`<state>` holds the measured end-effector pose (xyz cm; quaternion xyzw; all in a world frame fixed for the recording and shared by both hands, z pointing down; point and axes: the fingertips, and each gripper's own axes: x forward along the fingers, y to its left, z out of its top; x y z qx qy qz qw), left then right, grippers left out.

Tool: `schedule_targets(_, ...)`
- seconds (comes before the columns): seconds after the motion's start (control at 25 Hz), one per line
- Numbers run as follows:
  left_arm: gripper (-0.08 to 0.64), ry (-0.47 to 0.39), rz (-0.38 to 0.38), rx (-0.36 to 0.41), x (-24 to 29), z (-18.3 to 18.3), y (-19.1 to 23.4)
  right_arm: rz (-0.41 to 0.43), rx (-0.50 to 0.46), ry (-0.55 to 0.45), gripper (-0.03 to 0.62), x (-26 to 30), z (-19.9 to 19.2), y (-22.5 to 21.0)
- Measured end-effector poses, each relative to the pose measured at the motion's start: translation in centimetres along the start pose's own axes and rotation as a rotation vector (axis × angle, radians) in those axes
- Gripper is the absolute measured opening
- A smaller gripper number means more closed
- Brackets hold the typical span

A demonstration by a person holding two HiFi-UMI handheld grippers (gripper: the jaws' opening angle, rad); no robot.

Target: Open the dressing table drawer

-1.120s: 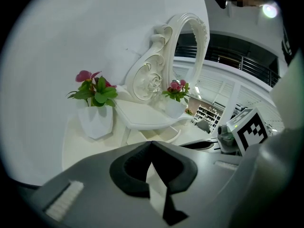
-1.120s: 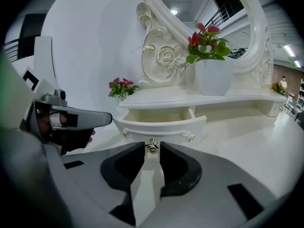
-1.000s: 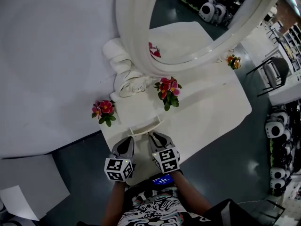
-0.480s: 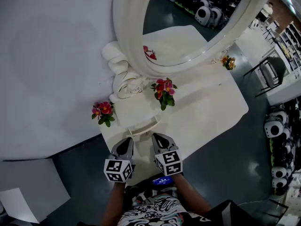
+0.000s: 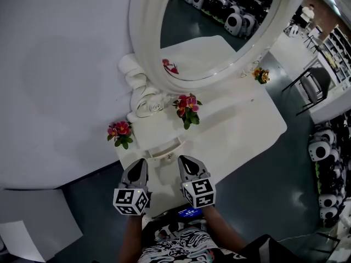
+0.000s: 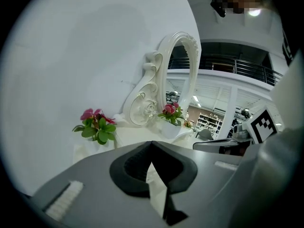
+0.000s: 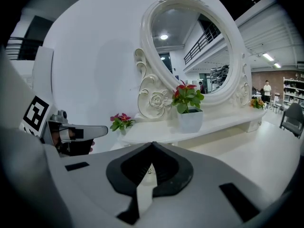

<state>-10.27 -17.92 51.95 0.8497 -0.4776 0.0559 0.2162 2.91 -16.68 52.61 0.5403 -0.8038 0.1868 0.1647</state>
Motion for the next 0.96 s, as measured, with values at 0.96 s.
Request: schedule_targets(0.96,0.002,0.043,-0.010,0.022,0.9,-1.5,-0.9,-0.030,0.024,0.011,0.000,-0.6,-1.1,-1.6)
